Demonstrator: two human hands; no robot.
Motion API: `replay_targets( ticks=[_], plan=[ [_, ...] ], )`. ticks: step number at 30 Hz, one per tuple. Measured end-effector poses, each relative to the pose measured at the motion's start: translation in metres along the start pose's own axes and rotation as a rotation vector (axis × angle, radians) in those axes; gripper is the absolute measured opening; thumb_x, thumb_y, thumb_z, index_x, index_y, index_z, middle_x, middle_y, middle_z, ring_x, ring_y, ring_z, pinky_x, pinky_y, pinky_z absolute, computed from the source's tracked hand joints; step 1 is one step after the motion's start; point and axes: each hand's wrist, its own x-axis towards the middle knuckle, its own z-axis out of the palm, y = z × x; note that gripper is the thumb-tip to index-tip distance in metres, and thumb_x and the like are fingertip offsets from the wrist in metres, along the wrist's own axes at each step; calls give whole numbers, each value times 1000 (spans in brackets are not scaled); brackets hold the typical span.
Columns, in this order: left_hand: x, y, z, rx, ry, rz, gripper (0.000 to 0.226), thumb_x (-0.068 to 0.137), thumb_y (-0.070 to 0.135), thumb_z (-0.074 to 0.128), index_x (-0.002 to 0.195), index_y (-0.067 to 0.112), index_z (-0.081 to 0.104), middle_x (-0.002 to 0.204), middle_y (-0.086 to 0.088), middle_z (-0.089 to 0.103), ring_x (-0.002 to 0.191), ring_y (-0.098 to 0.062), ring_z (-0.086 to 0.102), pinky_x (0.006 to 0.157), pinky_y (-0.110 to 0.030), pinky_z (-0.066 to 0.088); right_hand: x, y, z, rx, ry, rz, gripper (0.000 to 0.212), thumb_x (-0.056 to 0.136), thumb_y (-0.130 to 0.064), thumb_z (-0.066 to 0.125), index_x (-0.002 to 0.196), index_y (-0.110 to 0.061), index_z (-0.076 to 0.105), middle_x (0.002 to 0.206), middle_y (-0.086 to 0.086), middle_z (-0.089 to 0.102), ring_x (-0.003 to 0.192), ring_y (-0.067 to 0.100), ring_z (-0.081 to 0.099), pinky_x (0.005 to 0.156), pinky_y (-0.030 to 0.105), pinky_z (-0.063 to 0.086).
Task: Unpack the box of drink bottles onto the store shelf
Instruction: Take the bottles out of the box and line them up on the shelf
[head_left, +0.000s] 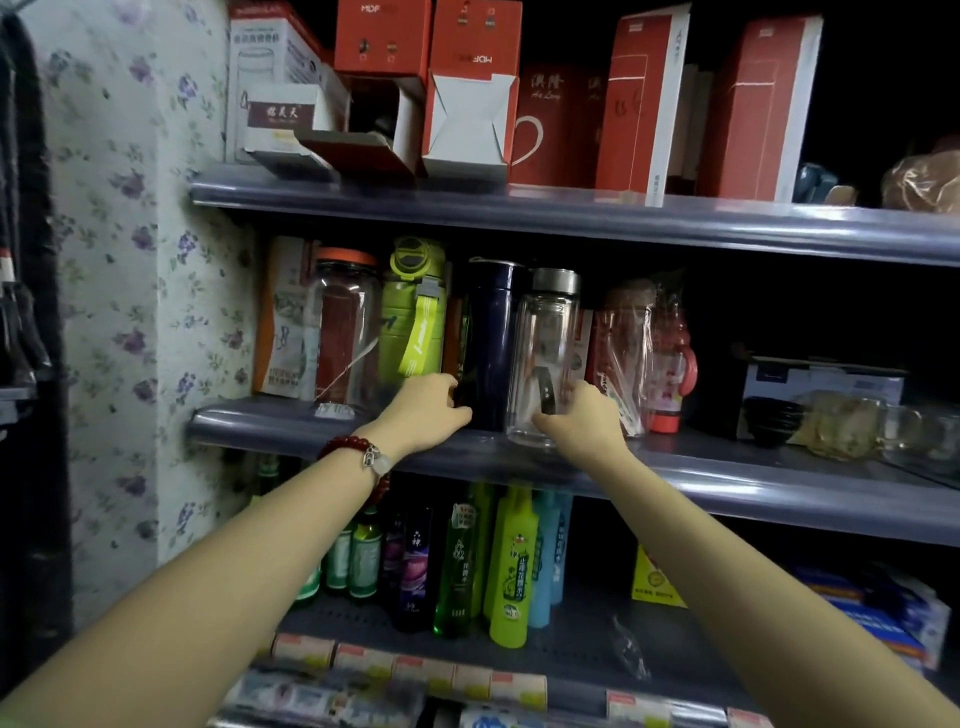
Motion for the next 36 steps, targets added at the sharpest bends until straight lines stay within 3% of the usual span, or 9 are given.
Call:
replay_targets(
  ticks=[2, 8, 14, 18, 20, 24, 28, 32, 36],
  plan=[
    [-7, 0, -2, -15, 19, 36, 41, 91, 24, 58, 128, 7, 57, 111, -7, 67, 101, -18, 62, 86, -22, 44, -11, -6, 2, -61, 27, -31, 35, 86, -14, 64, 114, -1, 50, 98, 10, 56, 67, 14, 50, 50, 22, 35],
    [-31, -11, -7, -6, 45, 97, 20, 87, 17, 59, 100, 11, 74, 106, -3, 70, 97, -18, 64, 80, -22, 44, -40, -26, 17, -136, 15, -149, 44, 85, -14, 63, 127, -3, 55, 122, 15, 60, 107, 28, 59, 79, 28, 46],
    [-63, -54, -20, 71, 0, -9, 16, 85, 19, 63, 90, 12, 75, 95, -3, 73, 92, -16, 66, 76, -23, 46, -61, -44, 49, -136, -161, -251, 41, 84, -14, 64, 123, -6, 59, 114, 12, 65, 99, 22, 60, 78, 28, 48],
    [-99, -91, -31, 117, -6, -138, 16, 86, 18, 62, 92, 11, 75, 90, 0, 71, 87, -13, 65, 76, -23, 46, -72, -49, 95, -141, -318, -309, 41, 79, -15, 69, 119, -7, 62, 111, 11, 67, 107, 26, 61, 82, 29, 48],
    [-124, -112, -35, 162, -17, -230, 17, 86, 20, 61, 94, 12, 74, 88, 2, 68, 83, -10, 61, 74, -20, 42, -79, -54, 123, -143, -407, -350, 42, 79, -16, 70, 120, -7, 62, 111, 11, 67, 105, 26, 62, 76, 25, 44],
    [-178, -154, -41, 215, 11, -442, 16, 83, 19, 64, 93, 11, 73, 87, -4, 69, 91, -17, 65, 73, -18, 41, -103, -65, 178, -122, -596, -464, 38, 79, -19, 69, 115, -8, 63, 105, 12, 68, 101, 28, 64, 78, 31, 49],
    [-246, -171, -46, 244, 61, -655, 21, 87, 20, 63, 101, 8, 73, 101, -5, 72, 98, -18, 65, 75, -17, 42, -140, -75, 227, -72, -782, -597, 36, 80, -26, 70, 109, -5, 66, 104, 16, 70, 102, 32, 63, 83, 31, 50],
    [-323, -178, -45, 246, 98, -856, 21, 88, 22, 63, 98, 7, 73, 92, -2, 71, 76, -7, 60, 66, -12, 44, -191, -83, 266, -68, -984, -716, 35, 78, -19, 70, 112, -10, 66, 106, 13, 70, 102, 28, 64, 85, 32, 51],
    [-403, -180, -39, 263, 130, -1047, 24, 88, 29, 63, 95, 8, 71, 92, -1, 68, 84, -14, 61, 71, -21, 44, -257, -87, 294, -38, -1137, -799, 34, 79, -20, 70, 110, -8, 65, 109, 14, 68, 105, 31, 62, 86, 35, 51]
  ],
)
